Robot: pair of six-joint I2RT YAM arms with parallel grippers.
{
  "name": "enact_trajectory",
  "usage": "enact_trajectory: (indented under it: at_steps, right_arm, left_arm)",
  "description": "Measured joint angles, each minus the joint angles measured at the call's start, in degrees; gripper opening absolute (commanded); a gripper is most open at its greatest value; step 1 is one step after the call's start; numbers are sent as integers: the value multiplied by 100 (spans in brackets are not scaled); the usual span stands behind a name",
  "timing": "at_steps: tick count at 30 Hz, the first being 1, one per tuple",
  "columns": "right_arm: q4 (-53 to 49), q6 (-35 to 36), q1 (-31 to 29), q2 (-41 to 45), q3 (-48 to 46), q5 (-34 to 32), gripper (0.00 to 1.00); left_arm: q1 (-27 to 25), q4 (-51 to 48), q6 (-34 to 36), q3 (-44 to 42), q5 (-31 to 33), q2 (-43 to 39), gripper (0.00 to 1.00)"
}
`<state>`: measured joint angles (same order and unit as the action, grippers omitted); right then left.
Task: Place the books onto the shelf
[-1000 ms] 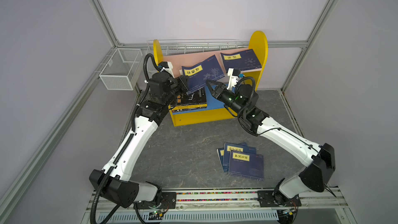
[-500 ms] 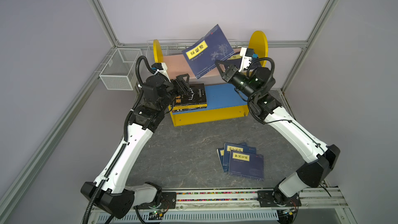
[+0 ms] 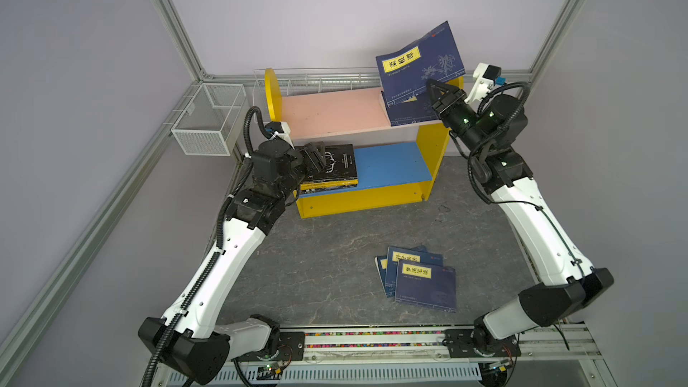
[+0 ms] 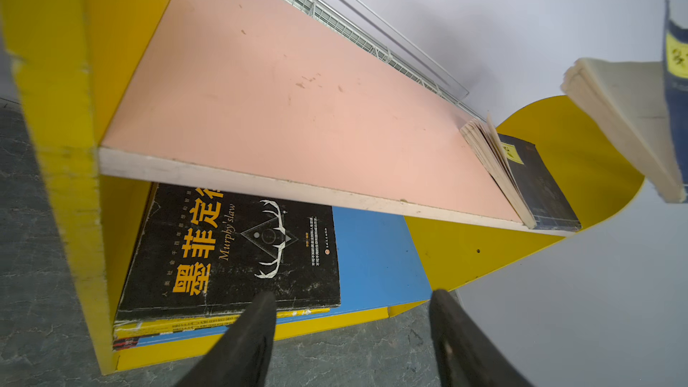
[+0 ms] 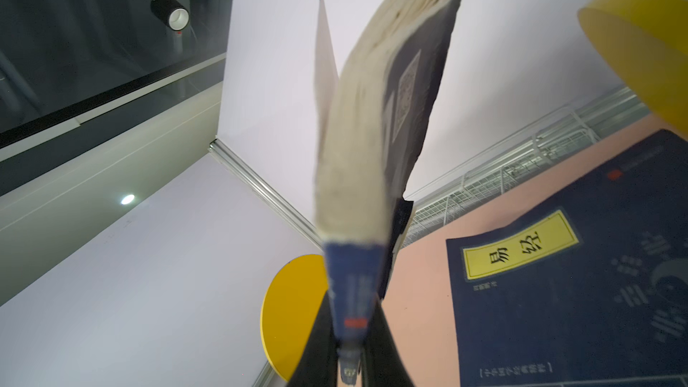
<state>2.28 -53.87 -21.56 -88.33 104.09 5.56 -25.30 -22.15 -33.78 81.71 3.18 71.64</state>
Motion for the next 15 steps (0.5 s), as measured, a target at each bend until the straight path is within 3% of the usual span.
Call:
enact_trajectory:
  at_steps: [15]
  right_arm:
    - [-291,-769,175,-146,-33,-107,7]
  left_arm:
    - [0,-11,2,2,31,-33,67]
